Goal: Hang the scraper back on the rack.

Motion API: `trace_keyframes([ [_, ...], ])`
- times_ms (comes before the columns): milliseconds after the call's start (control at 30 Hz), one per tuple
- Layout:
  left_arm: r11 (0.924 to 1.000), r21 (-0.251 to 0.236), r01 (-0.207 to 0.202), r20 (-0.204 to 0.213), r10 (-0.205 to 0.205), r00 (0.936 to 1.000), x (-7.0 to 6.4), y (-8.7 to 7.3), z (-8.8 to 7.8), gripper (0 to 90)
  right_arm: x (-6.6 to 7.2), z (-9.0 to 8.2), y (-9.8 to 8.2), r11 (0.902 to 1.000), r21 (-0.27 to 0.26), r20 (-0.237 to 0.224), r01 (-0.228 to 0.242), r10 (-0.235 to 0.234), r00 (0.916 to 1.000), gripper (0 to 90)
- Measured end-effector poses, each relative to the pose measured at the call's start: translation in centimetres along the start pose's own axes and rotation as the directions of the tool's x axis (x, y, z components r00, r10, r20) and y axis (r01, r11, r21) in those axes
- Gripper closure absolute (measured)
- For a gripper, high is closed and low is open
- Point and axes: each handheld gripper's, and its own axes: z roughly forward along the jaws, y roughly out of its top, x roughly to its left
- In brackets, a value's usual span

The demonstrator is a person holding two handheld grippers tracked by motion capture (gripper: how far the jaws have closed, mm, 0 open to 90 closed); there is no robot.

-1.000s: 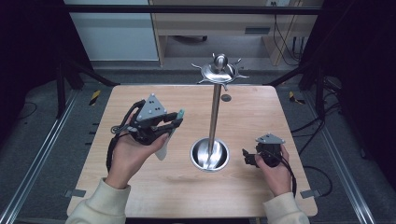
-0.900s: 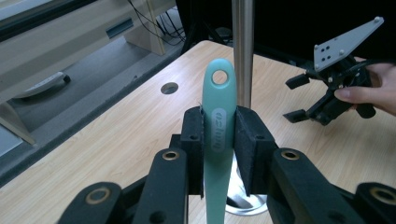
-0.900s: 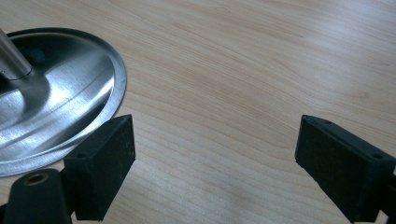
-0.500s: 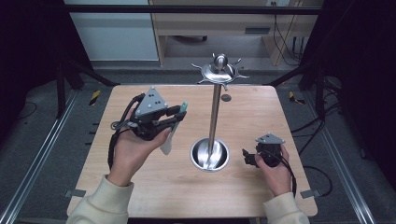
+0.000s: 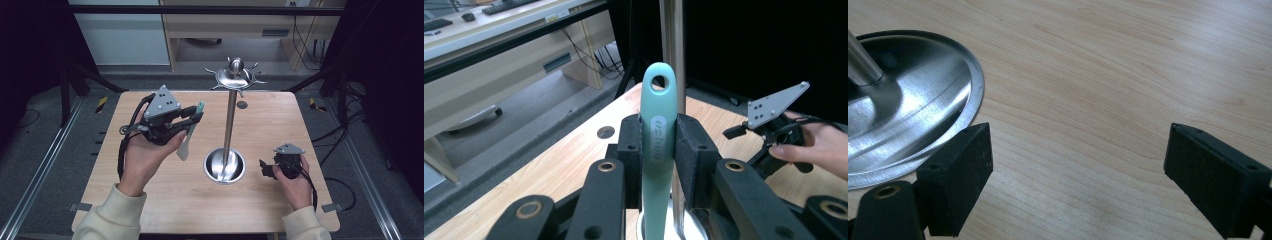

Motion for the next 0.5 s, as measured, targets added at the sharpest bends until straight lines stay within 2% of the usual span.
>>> trace_keyframes([
  [167, 0.9998, -0.018, 0.000, 0.000, 0.000, 1.0000, -0.1, 0.6, -0.2, 74.3, 0.0, 0.0, 0.0, 1.0000, 0.000, -0.003, -0.004, 0.004, 1.0000, 12.5],
  [367, 0.9982, -0.057, 0.018, 0.012, -0.018, 0.9998, -0.1, 1.2, -0.5, 74.3, 0.0, 0.0, 0.0, 1.0000, 0.001, -0.001, -0.005, 0.005, 1.0000, 12.5],
  [500, 0.9978, -0.063, 0.019, 0.015, -0.019, 0.9997, -0.1, 1.4, -0.6, 74.3, 0.0, 0.0, 0.0, 1.0000, 0.001, -0.001, -0.005, 0.005, 1.0000, 12.5],
])
